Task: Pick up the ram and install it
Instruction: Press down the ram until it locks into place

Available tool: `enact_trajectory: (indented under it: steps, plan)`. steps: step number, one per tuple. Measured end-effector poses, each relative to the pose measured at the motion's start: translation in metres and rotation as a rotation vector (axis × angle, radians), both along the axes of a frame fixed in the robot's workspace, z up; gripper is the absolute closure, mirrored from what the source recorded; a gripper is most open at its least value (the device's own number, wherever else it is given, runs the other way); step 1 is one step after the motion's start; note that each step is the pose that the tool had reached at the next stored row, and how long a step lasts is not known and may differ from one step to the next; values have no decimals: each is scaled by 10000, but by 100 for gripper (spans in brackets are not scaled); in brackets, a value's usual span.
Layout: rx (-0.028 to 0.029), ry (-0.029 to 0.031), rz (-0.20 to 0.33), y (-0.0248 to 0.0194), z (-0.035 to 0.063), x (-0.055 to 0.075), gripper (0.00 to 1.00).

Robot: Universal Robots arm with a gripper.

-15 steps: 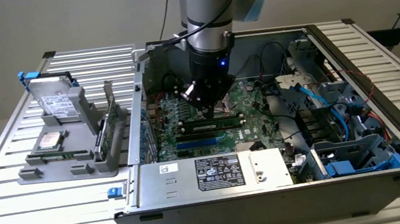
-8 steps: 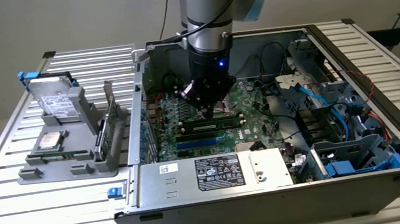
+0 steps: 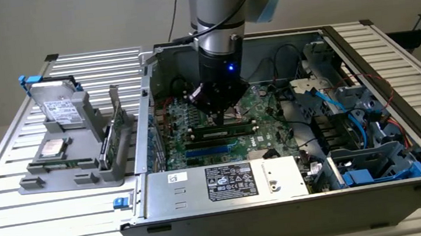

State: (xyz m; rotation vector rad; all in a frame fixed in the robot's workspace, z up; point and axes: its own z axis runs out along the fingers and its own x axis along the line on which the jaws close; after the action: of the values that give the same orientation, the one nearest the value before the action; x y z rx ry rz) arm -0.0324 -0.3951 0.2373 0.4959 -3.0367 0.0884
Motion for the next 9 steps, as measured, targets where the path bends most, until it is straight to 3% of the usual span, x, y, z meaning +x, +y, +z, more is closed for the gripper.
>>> enact_trajectory:
  steps: [4, 9]
  plan:
    - [-7, -21, -384, 0, 0, 0, 89]
    - [-102, -71, -714, 0, 10, 0, 89]
